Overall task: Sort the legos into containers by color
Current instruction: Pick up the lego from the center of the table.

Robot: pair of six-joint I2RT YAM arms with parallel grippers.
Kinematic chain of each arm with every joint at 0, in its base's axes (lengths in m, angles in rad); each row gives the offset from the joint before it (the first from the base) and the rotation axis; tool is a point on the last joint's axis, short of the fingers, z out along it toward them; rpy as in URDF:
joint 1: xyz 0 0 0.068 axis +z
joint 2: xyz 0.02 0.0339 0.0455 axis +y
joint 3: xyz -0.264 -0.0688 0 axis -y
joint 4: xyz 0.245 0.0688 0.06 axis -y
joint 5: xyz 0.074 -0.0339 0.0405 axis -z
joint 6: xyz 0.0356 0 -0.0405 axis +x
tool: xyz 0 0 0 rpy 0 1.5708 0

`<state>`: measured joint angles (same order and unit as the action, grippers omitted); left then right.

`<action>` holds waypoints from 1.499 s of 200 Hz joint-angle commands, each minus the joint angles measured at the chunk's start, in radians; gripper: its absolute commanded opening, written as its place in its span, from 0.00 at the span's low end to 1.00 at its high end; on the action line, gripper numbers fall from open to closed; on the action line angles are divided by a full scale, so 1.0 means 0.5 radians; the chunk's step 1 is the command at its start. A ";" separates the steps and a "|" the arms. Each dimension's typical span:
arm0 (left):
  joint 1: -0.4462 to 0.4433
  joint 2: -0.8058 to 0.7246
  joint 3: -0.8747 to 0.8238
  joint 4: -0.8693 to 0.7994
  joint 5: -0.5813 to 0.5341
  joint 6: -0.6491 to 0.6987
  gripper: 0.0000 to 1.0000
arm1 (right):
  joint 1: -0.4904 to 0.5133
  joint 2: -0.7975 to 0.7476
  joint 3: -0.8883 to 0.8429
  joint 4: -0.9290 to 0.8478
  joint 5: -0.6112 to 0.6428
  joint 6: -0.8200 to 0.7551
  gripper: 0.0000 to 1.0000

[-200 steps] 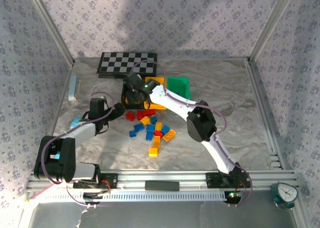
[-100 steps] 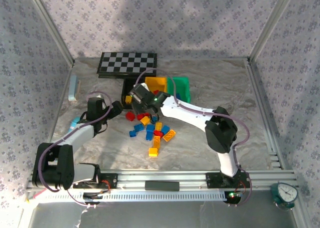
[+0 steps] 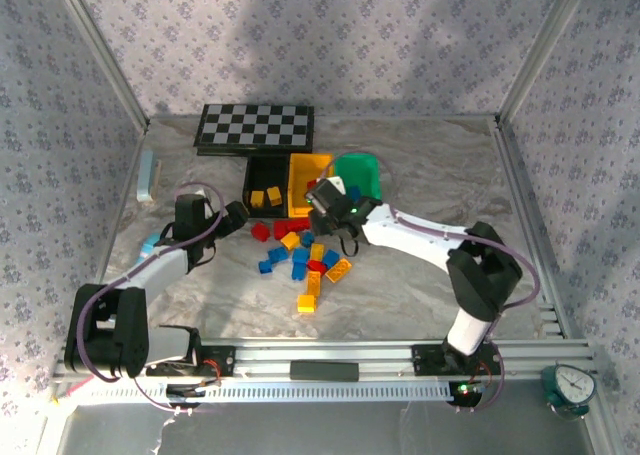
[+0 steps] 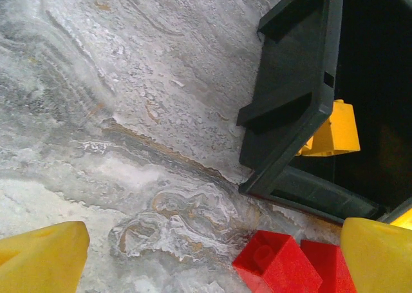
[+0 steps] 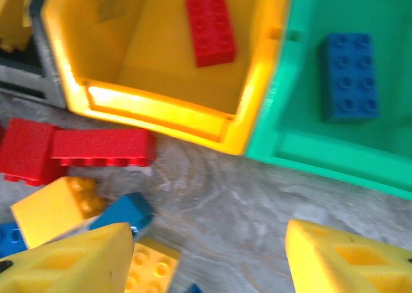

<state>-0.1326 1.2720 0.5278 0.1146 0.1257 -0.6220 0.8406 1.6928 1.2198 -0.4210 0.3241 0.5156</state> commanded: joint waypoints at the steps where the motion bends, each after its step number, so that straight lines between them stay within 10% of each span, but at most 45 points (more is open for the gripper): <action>1: -0.048 0.054 0.103 -0.005 0.127 0.042 1.00 | -0.091 -0.185 -0.181 0.116 -0.047 0.010 0.65; 81: -0.487 0.126 0.220 -0.487 -0.057 0.066 0.97 | -0.396 -0.535 -0.613 0.215 -0.128 -0.231 0.65; 152: -0.511 0.281 0.457 -0.878 -0.158 0.017 0.76 | -0.365 -0.611 -0.765 0.313 0.106 -0.440 0.65; 300: -0.646 0.791 0.880 -1.036 -0.397 -0.202 0.69 | -0.340 -0.722 -0.888 0.360 0.157 -0.497 0.66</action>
<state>-0.4522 1.6405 0.9497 -0.3481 -0.0399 -0.7147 0.6563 1.3167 0.7586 -0.2367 0.3725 0.2790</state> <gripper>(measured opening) 0.703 0.657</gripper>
